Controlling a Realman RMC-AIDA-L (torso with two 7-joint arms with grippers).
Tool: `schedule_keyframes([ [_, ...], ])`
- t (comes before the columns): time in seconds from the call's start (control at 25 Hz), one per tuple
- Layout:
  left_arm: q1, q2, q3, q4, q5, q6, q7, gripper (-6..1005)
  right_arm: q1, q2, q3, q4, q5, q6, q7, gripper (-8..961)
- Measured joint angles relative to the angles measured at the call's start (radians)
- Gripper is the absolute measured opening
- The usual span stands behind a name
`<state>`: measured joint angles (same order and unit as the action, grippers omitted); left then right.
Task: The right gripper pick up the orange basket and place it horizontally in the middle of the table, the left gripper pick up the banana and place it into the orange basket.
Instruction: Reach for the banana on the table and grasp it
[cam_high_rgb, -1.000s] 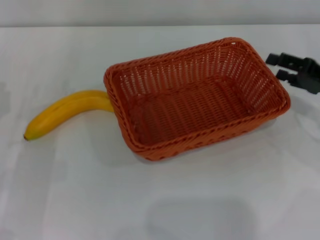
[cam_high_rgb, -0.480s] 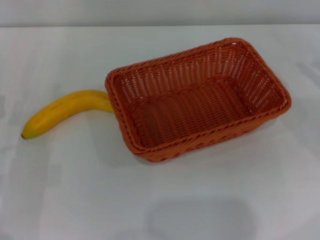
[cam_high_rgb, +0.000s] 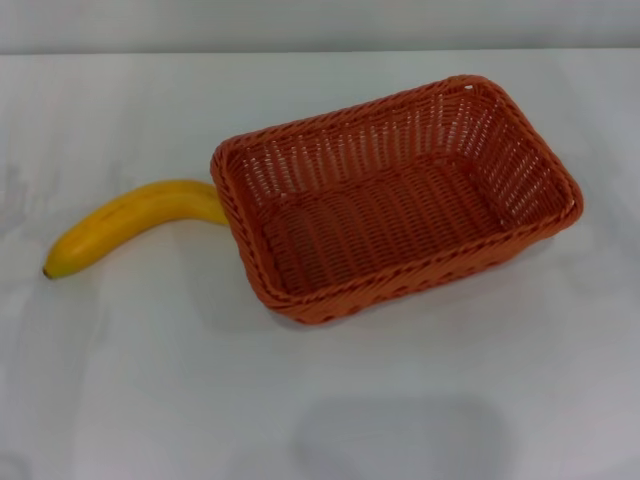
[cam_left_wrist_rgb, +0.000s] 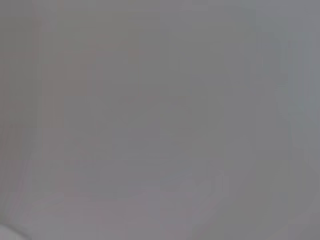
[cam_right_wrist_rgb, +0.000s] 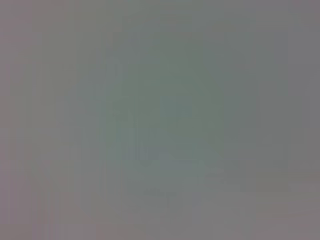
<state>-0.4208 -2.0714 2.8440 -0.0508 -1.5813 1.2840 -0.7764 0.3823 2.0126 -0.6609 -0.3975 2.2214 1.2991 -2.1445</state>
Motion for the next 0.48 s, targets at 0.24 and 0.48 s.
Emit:
schedule_keyframes([
  [0.24, -0.088, 0.005, 0.0, -0.178, 0.233, -0.091, -0.309, 617, 0.032, 0.002, 0.0, 0.154, 0.17, 0.032, -0.38, 874],
  [0.48, -0.177, 0.037, 0.0, -0.263, 0.438, -0.135, -0.492, 637, 0.038, 0.001, 0.03, 0.166, 0.178, 0.007, -0.449, 874],
])
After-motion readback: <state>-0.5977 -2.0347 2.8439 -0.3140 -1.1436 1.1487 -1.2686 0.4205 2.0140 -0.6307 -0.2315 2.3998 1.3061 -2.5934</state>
